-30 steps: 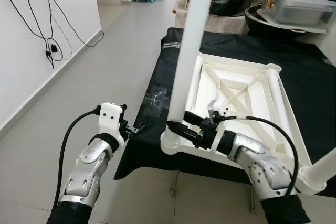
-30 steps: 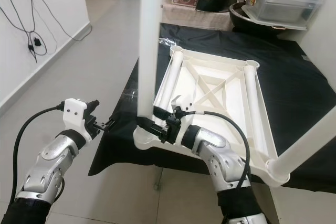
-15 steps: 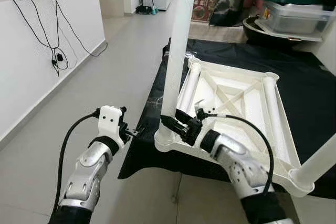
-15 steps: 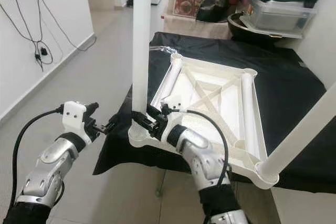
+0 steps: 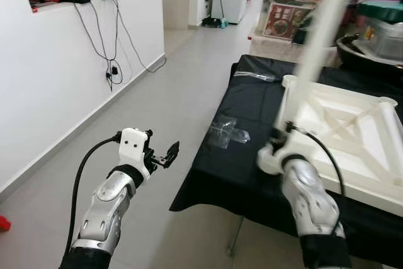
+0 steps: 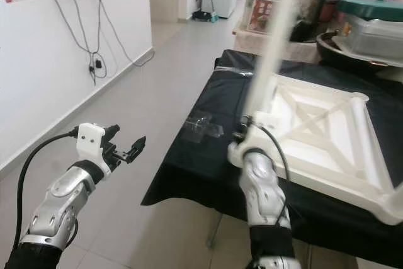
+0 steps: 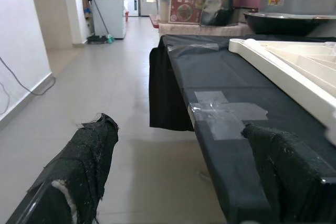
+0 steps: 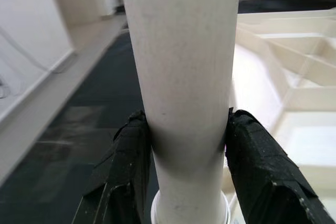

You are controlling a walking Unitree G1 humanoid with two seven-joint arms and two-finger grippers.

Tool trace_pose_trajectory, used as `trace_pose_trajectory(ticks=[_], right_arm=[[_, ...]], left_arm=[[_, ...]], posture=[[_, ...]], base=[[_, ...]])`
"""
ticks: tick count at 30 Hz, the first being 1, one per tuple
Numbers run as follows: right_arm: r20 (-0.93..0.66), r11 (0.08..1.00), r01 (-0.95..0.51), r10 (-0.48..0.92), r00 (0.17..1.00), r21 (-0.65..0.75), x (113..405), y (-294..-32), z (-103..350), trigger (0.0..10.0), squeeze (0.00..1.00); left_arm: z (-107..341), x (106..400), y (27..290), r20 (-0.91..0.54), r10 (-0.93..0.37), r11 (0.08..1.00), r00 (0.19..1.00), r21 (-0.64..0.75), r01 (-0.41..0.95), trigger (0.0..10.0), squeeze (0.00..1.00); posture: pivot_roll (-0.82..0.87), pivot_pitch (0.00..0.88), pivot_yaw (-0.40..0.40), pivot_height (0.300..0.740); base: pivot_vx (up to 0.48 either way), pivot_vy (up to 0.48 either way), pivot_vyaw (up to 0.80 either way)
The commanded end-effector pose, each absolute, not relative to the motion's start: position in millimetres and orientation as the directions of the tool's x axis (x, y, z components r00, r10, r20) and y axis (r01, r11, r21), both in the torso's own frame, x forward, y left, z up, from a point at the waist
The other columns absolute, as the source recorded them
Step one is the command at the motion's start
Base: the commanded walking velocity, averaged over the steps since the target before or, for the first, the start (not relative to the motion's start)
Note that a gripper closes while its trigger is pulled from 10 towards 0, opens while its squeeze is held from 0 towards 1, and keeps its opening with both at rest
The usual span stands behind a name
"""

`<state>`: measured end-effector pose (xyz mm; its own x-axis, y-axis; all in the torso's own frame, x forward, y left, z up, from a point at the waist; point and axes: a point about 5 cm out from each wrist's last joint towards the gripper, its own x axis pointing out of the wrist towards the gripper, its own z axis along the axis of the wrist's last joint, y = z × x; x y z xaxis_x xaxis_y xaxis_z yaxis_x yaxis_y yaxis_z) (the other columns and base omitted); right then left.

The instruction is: Building children table

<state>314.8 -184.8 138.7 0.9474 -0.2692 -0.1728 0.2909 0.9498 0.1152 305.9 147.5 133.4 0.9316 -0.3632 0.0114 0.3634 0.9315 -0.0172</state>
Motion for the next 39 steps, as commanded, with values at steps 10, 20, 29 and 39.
trace_pose_trajectory(ticks=[10,20,29,39], right_arm=[[-0.237,0.979,0.148,-0.112,0.965,0.141,309.4,-154.8,132.6,10.0,1.00],[-0.107,0.952,-0.189,0.219,0.970,0.241,329.4,-171.8,152.5,10.0,0.00],[0.025,0.867,-0.481,0.482,0.876,0.127,349.2,-189.1,172.3,7.4,0.00],[0.026,0.803,-0.592,0.592,0.806,0.072,360.4,-171.1,160.6,0.0,0.00]], left_arm=[[131.4,307.8,144.2,0.000,-0.376,0.927,0.927,-0.007,0.375,10.0,0.00],[131.2,307.0,146.5,0.003,-0.365,0.931,0.931,-0.008,0.365,10.0,0.00],[132.0,308.5,143.4,0.012,-0.363,0.932,0.932,-0.007,0.363,10.0,0.00],[133.7,309.4,146.0,0.019,-0.358,0.934,0.934,-0.002,0.358,10.0,0.00]], posture=[[0.09,0.000,-0.076,0.740],[0.10,0.000,-0.091,0.740],[0.11,0.000,-0.095,0.740],[0.13,0.000,-0.105,0.740]], base=[[0.000,0.000,0.00],[0.000,0.000,0.00],[0.000,0.000,0.00],[0.000,0.000,0.00]])
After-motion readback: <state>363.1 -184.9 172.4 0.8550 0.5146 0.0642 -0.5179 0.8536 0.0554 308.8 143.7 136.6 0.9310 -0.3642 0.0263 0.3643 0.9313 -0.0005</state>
